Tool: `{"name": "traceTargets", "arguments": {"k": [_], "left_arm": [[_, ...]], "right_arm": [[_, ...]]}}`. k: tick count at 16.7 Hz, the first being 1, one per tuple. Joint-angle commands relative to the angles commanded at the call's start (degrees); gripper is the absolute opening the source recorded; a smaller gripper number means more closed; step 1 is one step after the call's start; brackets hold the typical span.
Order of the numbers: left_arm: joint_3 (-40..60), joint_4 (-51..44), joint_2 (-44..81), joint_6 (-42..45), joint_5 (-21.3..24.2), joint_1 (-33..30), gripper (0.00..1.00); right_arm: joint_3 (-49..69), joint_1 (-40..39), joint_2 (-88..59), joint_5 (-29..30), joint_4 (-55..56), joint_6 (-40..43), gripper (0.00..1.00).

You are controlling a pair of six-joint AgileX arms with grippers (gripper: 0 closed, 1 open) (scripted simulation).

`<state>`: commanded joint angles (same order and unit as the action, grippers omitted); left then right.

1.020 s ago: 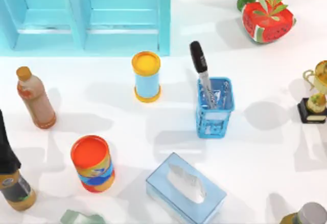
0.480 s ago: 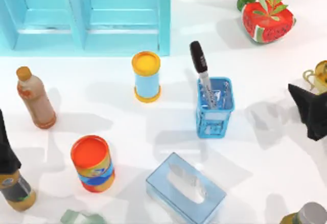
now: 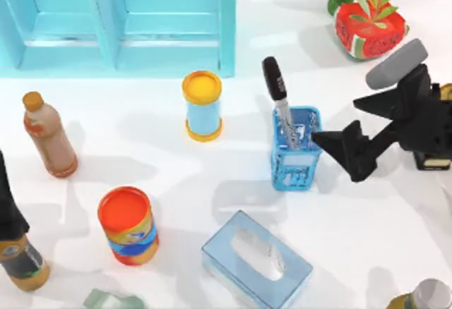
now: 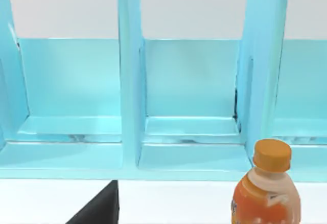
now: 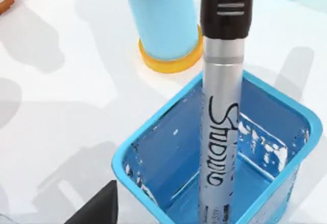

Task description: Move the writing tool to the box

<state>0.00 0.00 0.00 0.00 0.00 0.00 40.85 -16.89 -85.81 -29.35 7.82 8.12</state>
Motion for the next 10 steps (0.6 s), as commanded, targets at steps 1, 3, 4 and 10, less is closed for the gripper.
{"name": "traceTargets", "arguments": {"k": [1, 3, 4, 10], "left_arm": [[0.0, 0.0, 0.0, 0.0, 0.0, 0.0, 1.0], [0.0, 0.0, 0.0, 0.0, 0.0, 0.0, 1.0], [0.0, 0.0, 0.0, 0.0, 0.0, 0.0, 1.0], [0.0, 0.0, 0.0, 0.0, 0.0, 0.0, 1.0]], "right_arm": [[0.7, -0.2, -1.5, -0.6, 0.1, 0.2, 1.0], [1.3, -0.3, -2.6, -1.0, 0.3, 0.3, 1.0], [1.3, -0.3, -2.6, -1.0, 0.3, 0.3, 1.0], [2.5, -1.2, -4.7, -0.2, 1.9, -0.4, 1.0]]}}
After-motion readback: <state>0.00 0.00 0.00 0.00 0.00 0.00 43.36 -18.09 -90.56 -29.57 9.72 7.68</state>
